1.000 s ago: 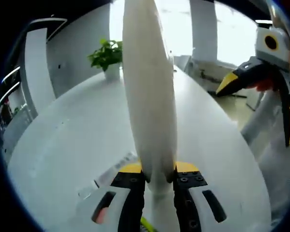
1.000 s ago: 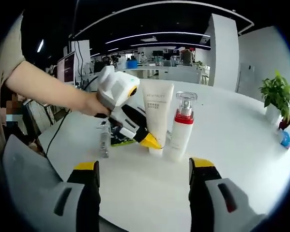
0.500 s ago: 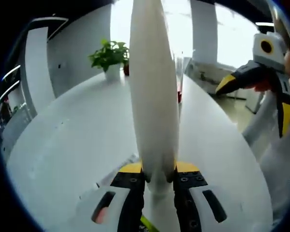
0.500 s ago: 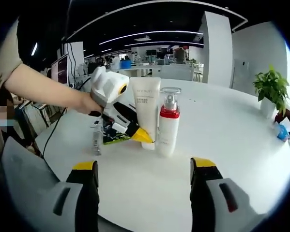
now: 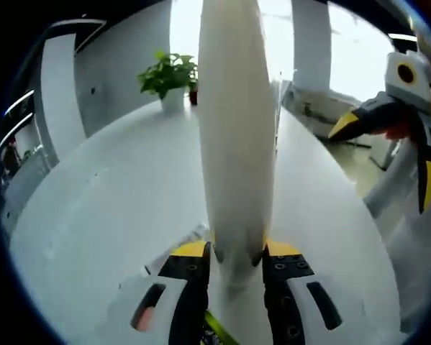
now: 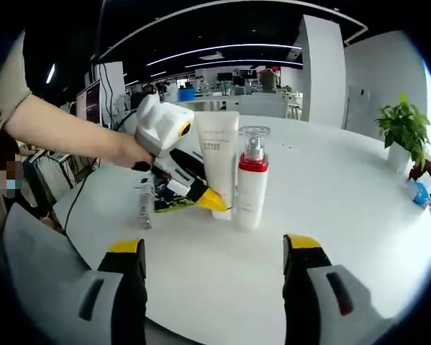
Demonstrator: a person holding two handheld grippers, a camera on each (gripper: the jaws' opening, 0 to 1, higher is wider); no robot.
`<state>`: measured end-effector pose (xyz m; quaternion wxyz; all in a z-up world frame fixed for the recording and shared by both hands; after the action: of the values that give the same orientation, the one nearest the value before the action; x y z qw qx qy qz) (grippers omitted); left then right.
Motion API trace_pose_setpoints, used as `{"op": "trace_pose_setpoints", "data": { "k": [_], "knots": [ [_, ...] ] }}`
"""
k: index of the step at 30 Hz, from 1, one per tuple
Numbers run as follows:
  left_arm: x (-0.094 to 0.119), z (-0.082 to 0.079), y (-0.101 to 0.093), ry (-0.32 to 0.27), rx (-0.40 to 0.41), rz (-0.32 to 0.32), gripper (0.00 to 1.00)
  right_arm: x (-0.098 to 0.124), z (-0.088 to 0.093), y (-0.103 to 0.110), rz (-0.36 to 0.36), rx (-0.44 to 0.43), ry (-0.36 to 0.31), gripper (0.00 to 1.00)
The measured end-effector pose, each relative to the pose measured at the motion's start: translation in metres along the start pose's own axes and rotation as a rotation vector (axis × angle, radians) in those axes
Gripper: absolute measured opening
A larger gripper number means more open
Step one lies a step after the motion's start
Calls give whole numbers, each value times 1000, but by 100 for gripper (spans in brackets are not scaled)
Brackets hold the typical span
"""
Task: Arrange the skincare products in the storage area until every visible bottle or jar stands upright without overlapping.
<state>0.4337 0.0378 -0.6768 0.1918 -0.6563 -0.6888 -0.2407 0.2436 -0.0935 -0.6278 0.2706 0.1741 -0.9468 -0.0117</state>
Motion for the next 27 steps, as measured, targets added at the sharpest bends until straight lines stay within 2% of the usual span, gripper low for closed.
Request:
{"op": "trace_pose_setpoints", "data": {
  "k": [2, 10, 20, 27],
  "knots": [
    [3, 1, 0, 6, 2, -3, 28, 0, 0, 1, -4, 6, 2, 78],
    [23, 3, -4, 1, 61, -46, 41, -2, 0, 4, -38, 26, 7, 80],
    [60, 15, -26, -31, 229, -144, 56, -2, -2, 4, -73, 42, 11, 82],
    [81, 27, -43, -24, 321, -207, 70, -1, -4, 1, -86, 41, 3, 82]
  ]
}}
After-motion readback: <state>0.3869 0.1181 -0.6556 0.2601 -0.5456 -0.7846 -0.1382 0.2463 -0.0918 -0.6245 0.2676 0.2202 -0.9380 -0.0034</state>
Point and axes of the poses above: the point that each gripper's makers call its tool centre point, and the gripper's own axes: x roughly backward along the fingers, y roughly to its left, z roughly out of its underside, the point moved 10 cm from there along x, roughly backward along the fingers, and after that the axes turned 6 degrees about -x, right-handed, at the moved point
